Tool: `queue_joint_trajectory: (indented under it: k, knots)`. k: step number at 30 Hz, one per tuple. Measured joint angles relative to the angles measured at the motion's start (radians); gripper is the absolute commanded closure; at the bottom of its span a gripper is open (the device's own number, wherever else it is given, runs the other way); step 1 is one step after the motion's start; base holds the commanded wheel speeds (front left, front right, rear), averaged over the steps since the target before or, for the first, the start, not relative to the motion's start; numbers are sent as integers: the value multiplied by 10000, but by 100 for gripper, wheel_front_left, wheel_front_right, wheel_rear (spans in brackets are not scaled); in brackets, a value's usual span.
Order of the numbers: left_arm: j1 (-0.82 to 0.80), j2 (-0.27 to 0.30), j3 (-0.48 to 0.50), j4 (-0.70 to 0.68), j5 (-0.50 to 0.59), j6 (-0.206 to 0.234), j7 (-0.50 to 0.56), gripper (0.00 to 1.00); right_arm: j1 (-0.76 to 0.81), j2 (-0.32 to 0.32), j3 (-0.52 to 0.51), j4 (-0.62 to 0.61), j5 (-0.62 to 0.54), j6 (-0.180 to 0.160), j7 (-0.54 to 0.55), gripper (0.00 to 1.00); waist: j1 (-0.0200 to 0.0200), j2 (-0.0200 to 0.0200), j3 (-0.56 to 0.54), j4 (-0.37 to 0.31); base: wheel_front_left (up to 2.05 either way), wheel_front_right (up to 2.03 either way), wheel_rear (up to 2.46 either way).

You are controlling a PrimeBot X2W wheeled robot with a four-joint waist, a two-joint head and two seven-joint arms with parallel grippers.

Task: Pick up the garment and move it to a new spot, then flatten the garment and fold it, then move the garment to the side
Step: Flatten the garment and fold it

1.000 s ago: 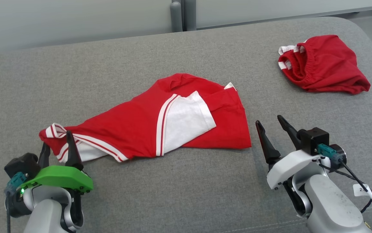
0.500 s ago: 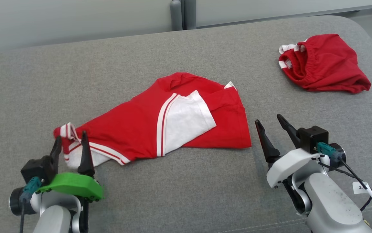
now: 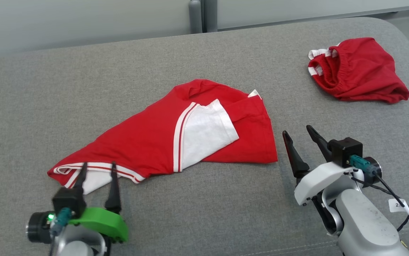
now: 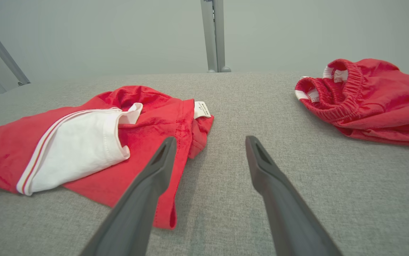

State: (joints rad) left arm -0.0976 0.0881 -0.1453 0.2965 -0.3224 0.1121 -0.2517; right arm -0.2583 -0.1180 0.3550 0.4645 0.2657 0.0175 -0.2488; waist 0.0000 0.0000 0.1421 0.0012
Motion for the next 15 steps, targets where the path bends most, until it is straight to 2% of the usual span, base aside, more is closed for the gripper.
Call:
queue_joint_trajectory:
  k: [4,8,13,15]
  knots:
    - [154,-44,-1569,27,658,-681,0,0,-14,23,33,29,0,42,0,0,0,0,-6,-13,0,0,0]
    - [164,-73,-2606,15,1308,-1124,0,0,-124,136,132,69,0,86,0,0,0,0,23,-157,0,0,0]
    - [-86,52,-2934,483,2006,-1152,65,0,-232,173,173,102,0,90,0,0,0,0,77,-410,0,0,0]
    - [-212,226,-2865,690,2188,-1016,150,0,-233,173,171,109,0,88,0,0,0,0,111,-528,0,0,0]
